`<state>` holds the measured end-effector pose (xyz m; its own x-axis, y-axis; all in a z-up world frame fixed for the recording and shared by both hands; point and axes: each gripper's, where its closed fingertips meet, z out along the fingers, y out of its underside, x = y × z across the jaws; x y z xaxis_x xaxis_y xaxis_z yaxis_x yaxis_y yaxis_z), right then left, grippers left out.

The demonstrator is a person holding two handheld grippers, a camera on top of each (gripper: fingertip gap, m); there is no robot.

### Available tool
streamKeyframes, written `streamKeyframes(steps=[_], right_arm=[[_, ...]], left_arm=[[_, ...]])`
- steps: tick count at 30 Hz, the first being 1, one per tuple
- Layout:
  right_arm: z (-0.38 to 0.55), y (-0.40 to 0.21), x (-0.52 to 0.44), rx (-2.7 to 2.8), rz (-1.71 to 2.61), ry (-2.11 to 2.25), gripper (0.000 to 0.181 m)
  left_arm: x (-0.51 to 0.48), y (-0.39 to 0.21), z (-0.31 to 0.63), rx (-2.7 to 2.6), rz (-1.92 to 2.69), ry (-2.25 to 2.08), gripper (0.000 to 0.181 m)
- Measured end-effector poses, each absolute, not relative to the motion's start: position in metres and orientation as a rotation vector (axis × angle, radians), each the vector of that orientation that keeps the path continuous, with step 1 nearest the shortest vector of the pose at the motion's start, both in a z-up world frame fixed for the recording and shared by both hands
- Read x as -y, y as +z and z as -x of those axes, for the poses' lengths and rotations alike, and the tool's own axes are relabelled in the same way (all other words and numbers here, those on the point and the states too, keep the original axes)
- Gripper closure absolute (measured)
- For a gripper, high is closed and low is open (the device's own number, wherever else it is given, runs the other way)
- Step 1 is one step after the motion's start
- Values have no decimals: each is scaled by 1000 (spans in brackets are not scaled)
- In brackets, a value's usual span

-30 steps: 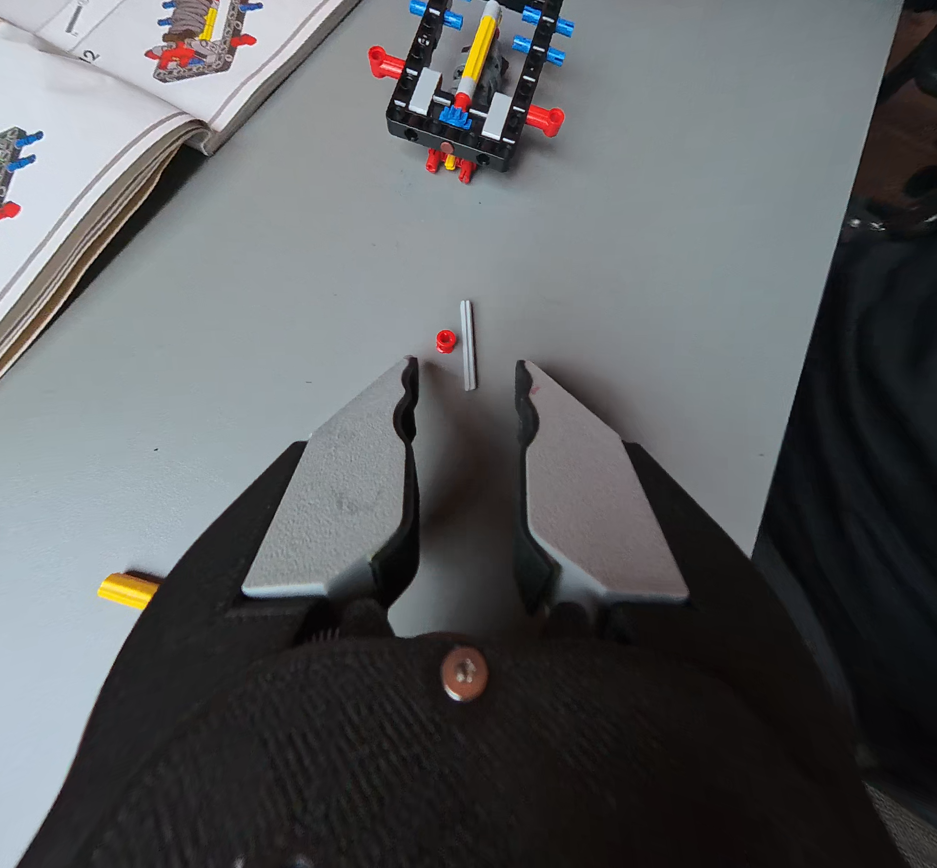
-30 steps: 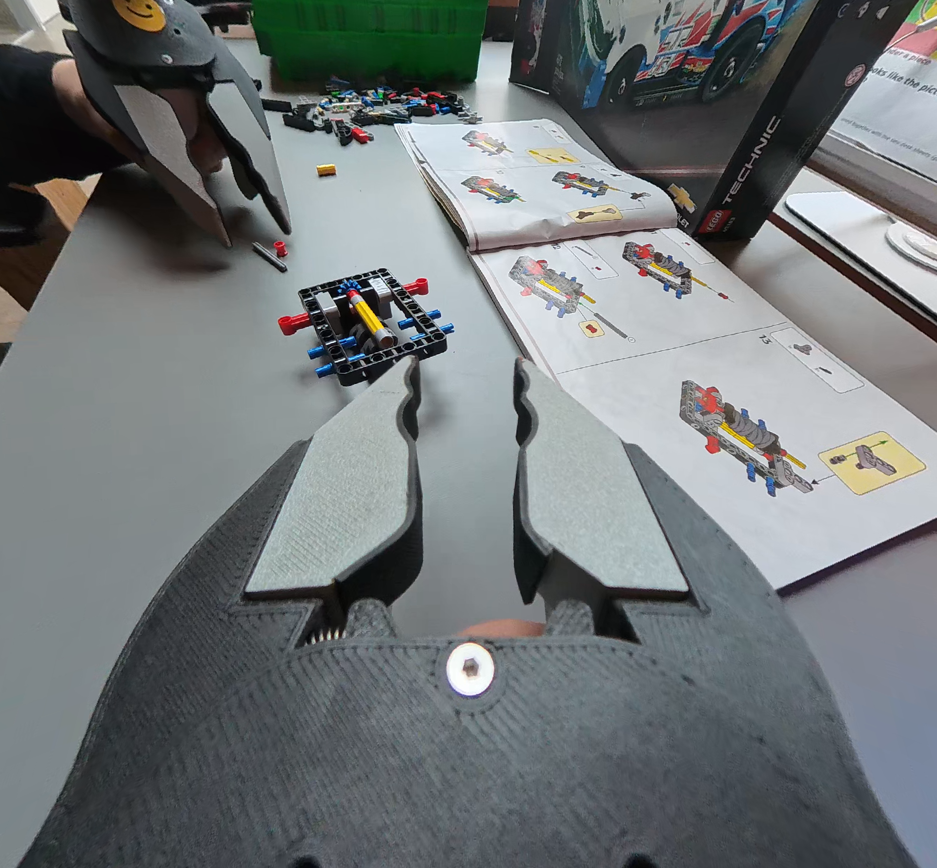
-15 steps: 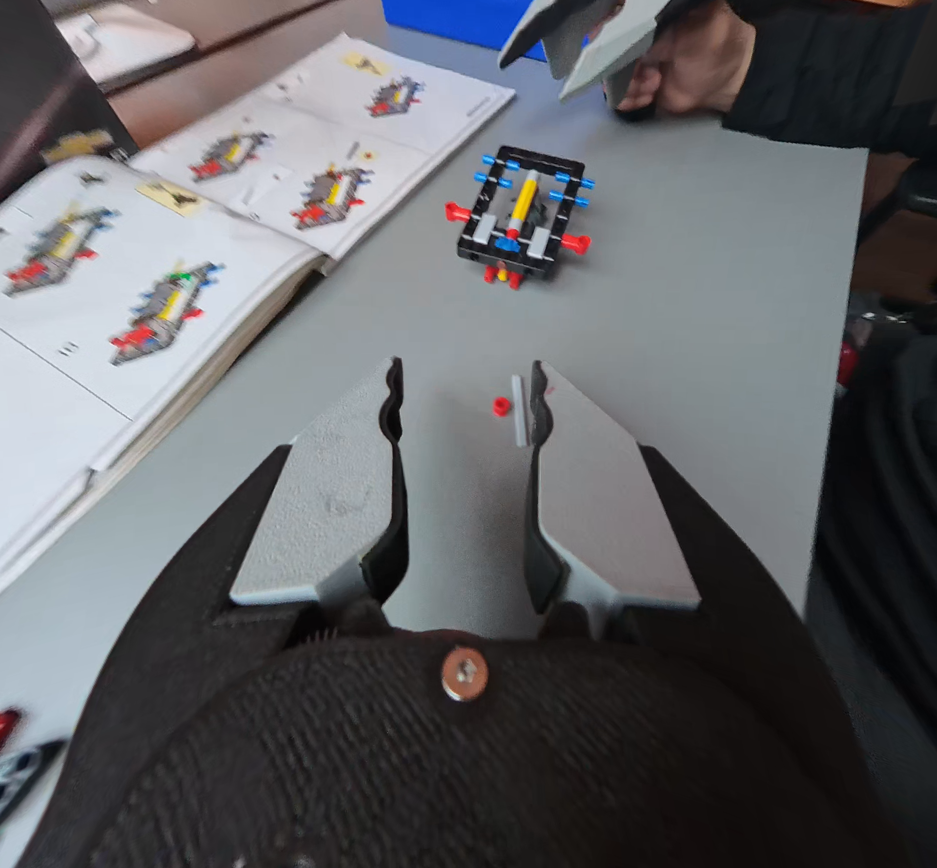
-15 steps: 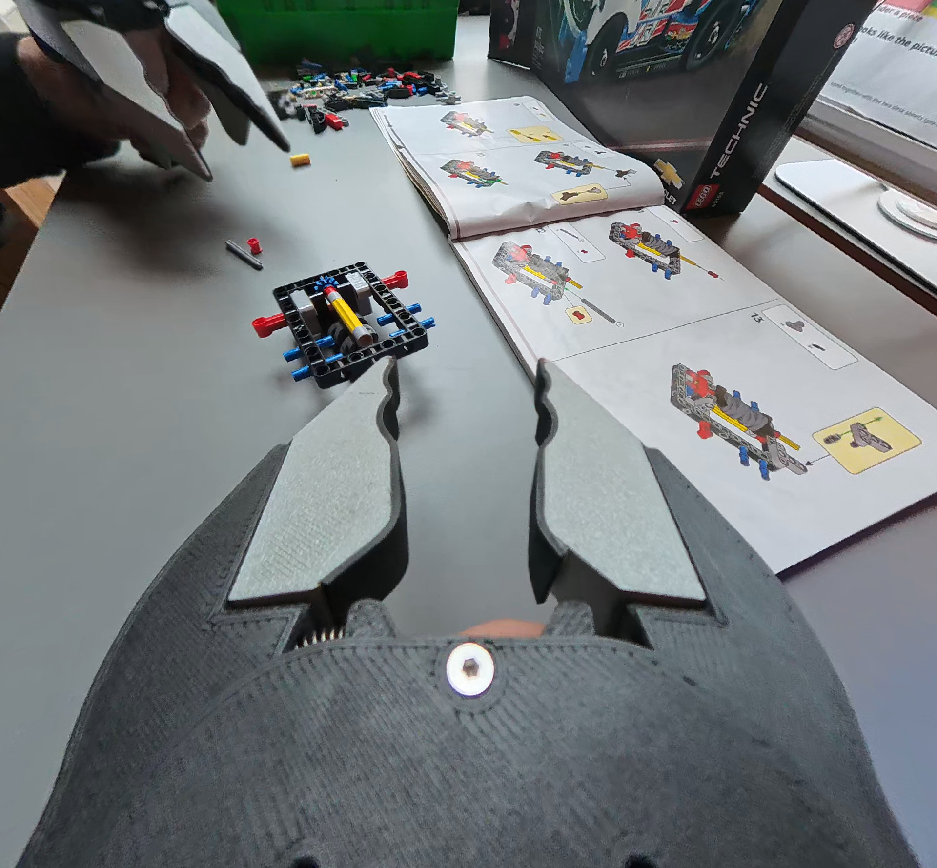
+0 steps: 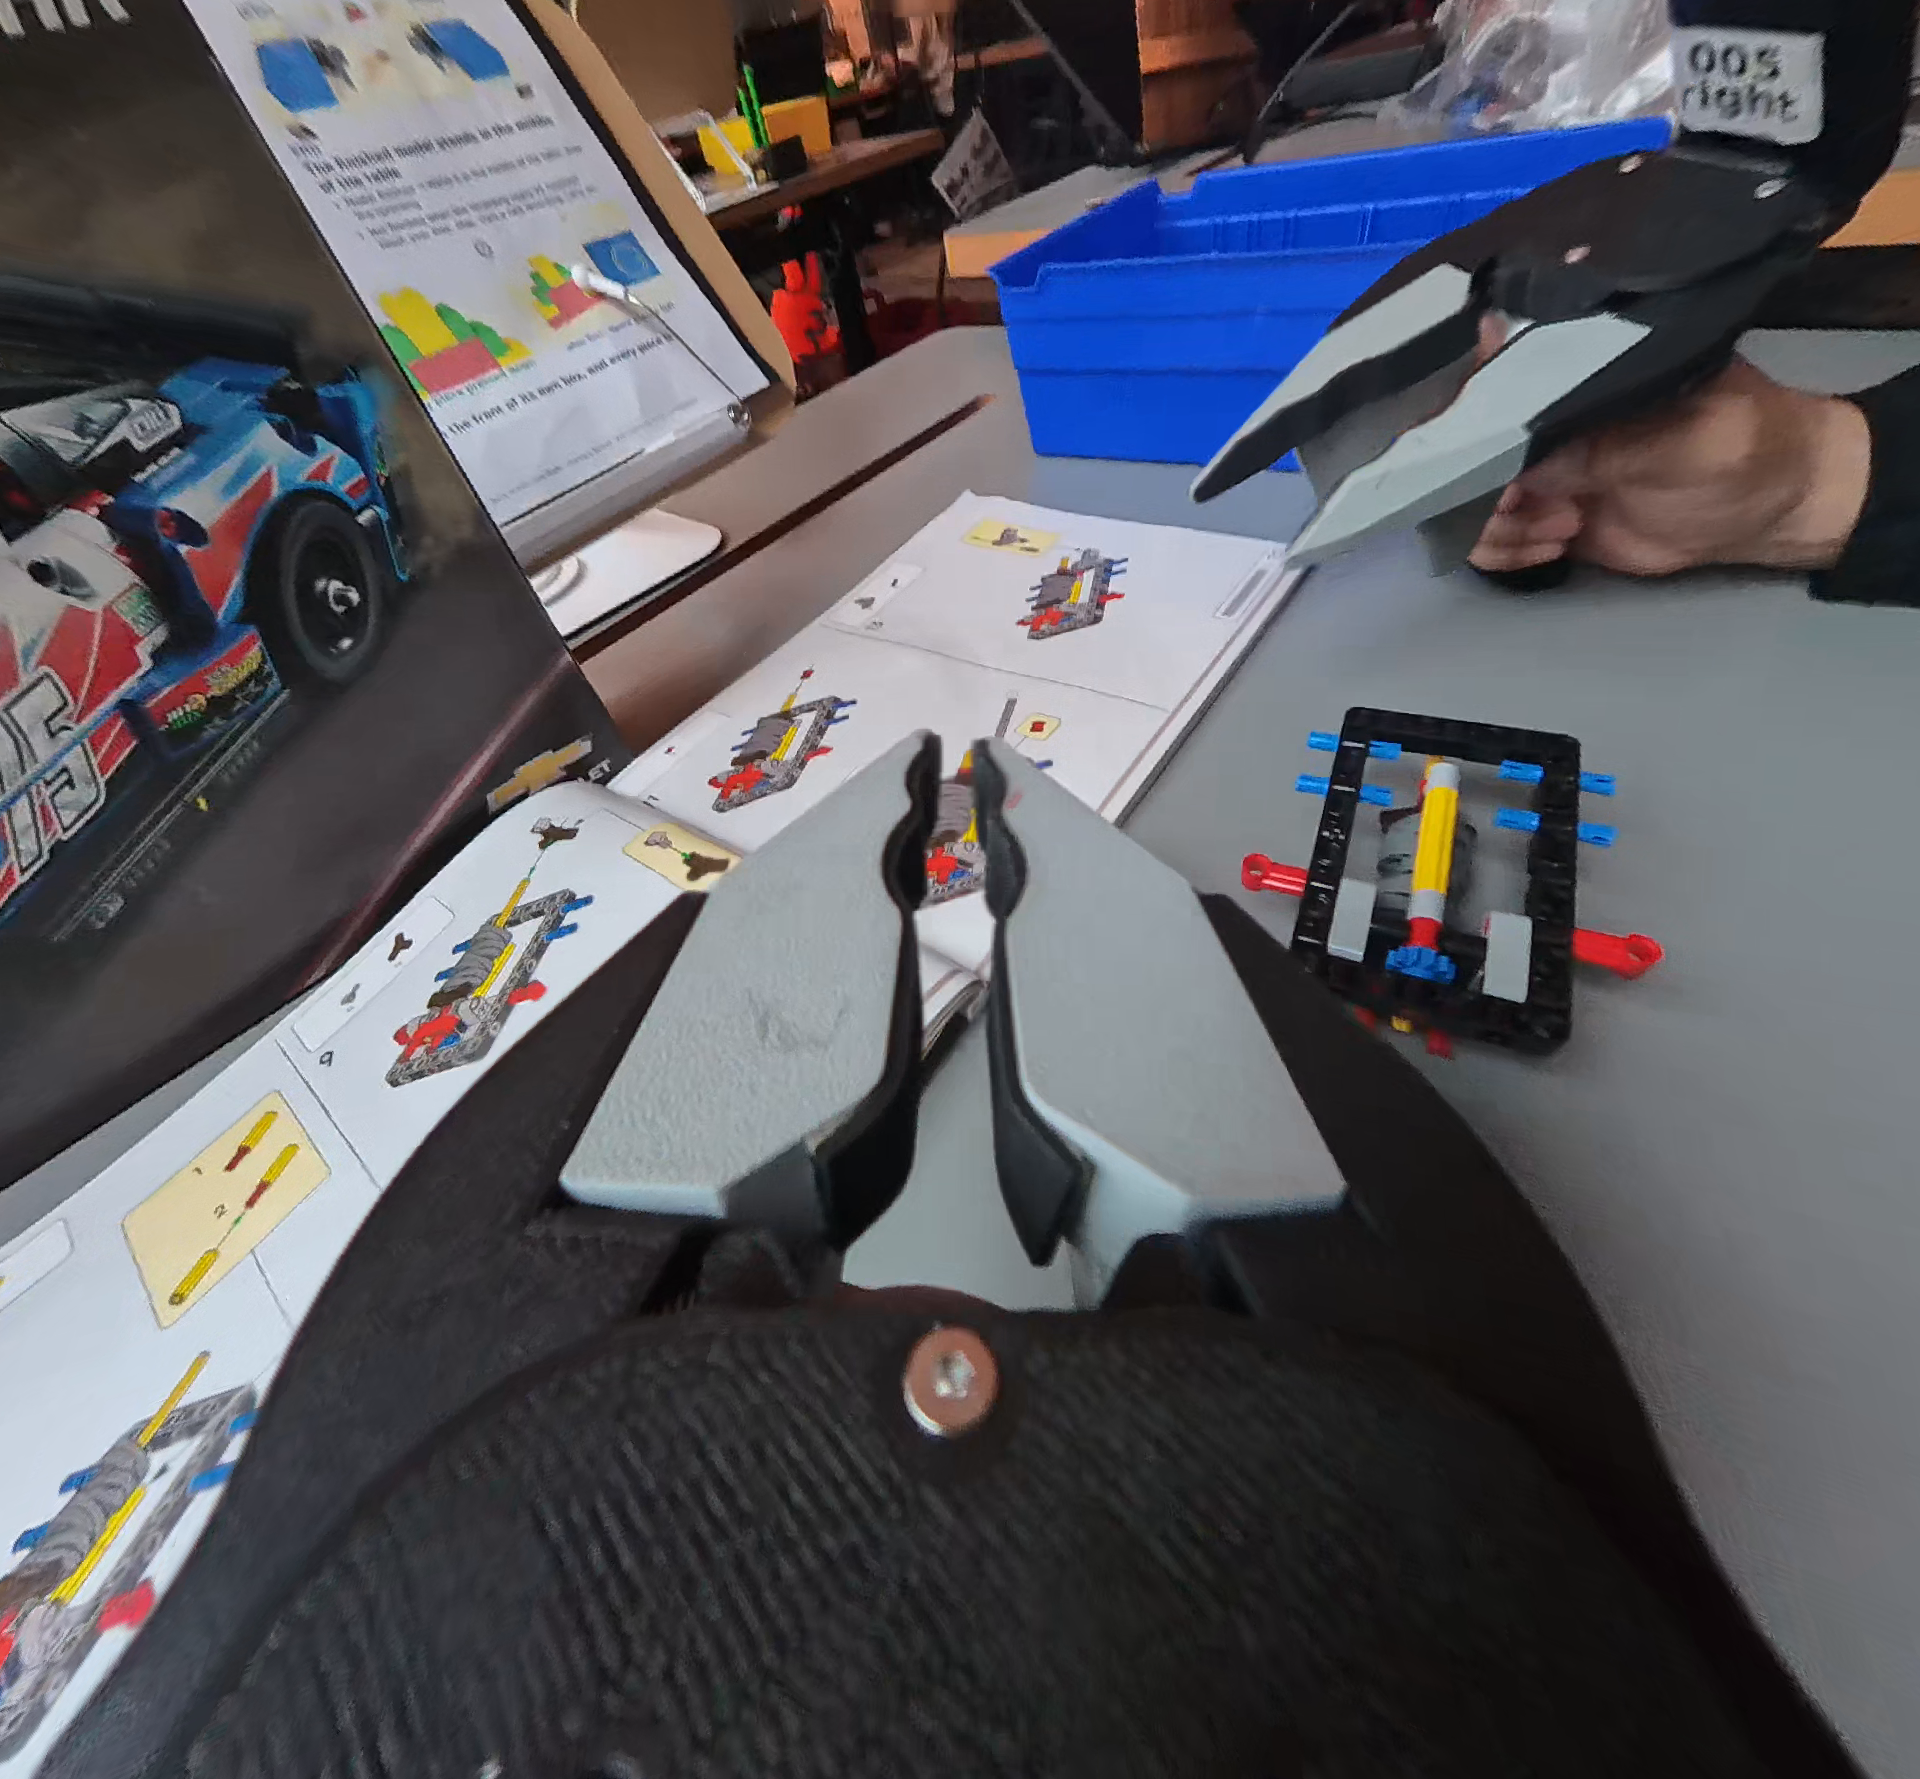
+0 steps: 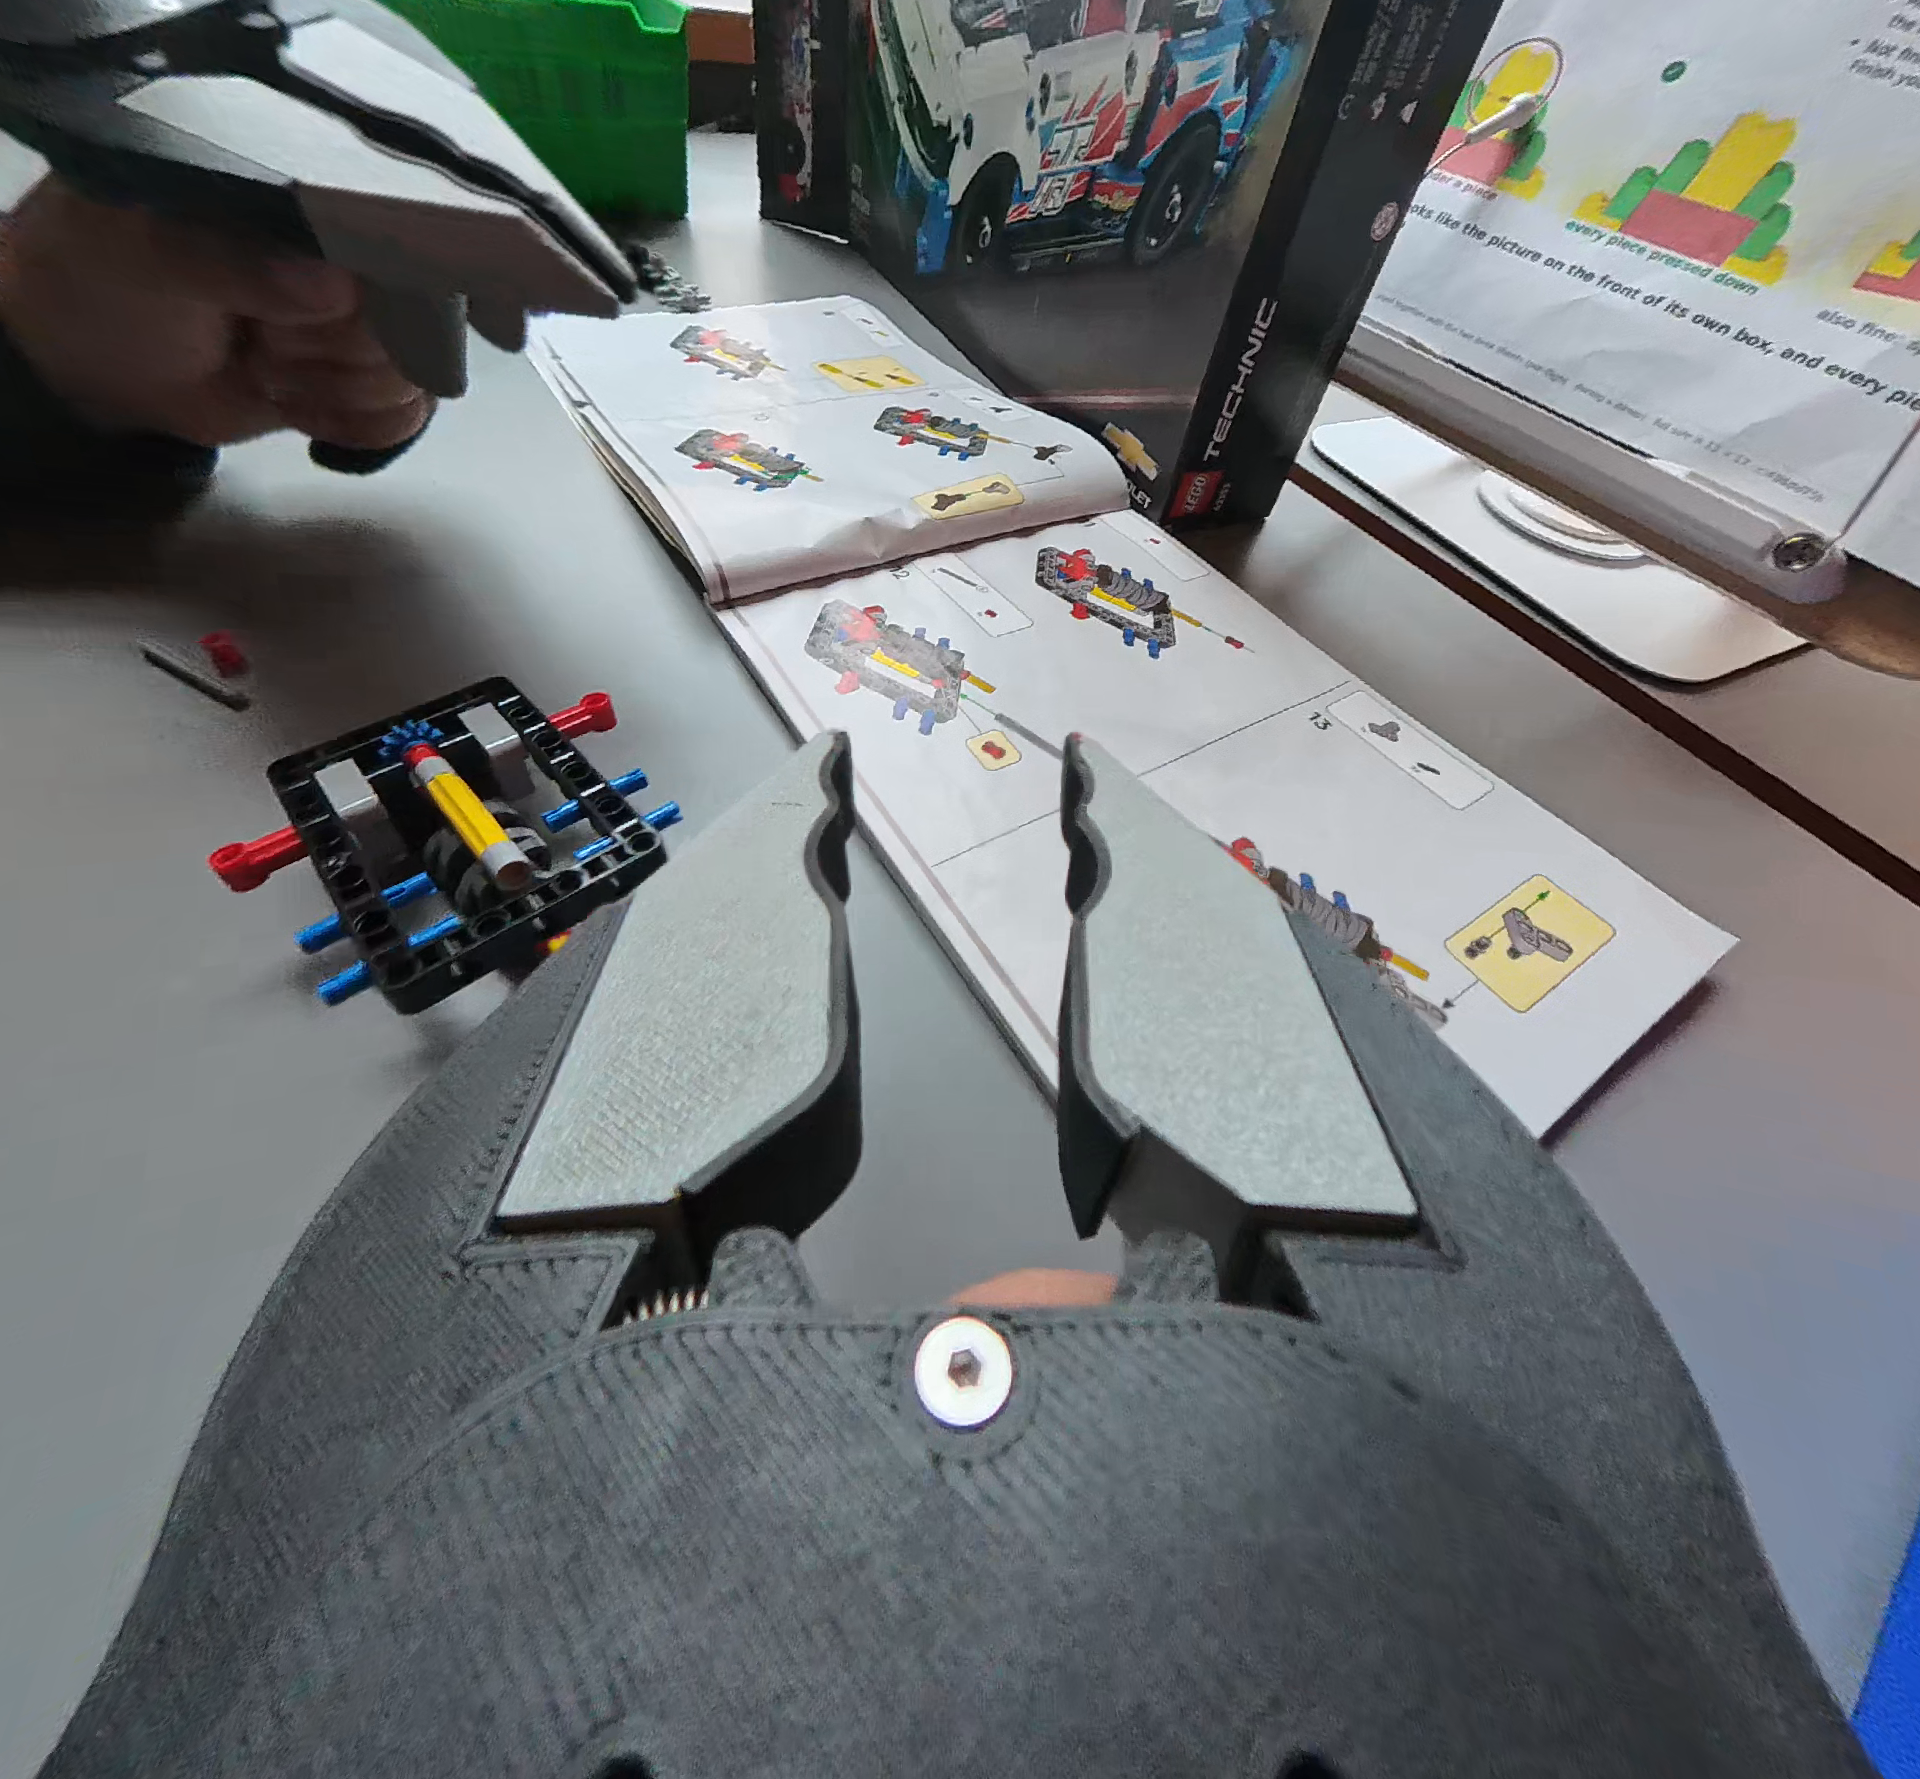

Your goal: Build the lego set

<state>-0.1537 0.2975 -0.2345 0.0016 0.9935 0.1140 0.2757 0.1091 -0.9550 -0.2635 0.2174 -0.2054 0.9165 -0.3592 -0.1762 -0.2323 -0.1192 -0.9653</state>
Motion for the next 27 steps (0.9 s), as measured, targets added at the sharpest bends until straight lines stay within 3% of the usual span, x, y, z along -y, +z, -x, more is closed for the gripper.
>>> streamKeyframes(steps=[3,6,27], right_arm=[[164,-234,-299,1443,1332,960,151],[169,-241,-299,1480,1354,940,181],[165,-247,-300,1479,1415,930,181]], left_arm=[[-221,-217,262,-464,1751,-120,181],[-221,-229,264,-473,1796,-105,181],[-220,-233,283,-397,1817,-60,181]])
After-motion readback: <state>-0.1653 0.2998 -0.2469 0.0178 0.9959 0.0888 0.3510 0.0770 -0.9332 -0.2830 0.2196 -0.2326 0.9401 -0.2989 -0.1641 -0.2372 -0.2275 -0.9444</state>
